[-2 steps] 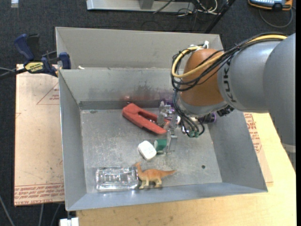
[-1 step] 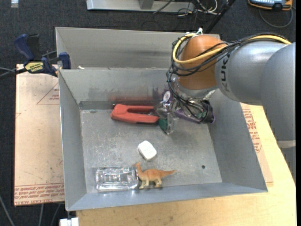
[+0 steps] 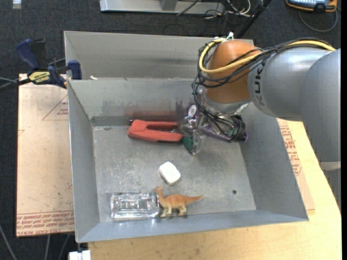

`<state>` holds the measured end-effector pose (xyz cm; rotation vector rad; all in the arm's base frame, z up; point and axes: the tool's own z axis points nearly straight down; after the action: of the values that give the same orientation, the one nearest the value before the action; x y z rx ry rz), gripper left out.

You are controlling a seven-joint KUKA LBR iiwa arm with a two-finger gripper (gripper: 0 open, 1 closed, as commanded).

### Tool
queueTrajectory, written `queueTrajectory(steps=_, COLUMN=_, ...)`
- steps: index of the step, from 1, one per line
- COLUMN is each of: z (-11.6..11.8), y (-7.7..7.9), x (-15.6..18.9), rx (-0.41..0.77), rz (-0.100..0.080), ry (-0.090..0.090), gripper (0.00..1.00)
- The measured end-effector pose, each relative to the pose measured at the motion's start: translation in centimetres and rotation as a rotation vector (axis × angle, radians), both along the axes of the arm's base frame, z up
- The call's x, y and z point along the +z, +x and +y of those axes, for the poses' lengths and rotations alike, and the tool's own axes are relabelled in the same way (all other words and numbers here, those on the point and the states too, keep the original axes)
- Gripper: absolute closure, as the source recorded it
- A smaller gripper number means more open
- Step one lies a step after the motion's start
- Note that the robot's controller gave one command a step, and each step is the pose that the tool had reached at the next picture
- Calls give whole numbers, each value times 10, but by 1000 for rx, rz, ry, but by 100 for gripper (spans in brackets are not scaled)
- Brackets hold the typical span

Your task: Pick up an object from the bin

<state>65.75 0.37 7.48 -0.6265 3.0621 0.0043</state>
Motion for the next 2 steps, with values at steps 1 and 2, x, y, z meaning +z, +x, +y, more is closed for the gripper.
queueTrajectory(steps=1, z=-8, y=-3, x=49, rx=-5, rz=8, ry=1, gripper=100)
queueTrajectory(steps=2, z=-14, y=-9, x=109, rx=-42, rz=2, ry=2, gripper=100)
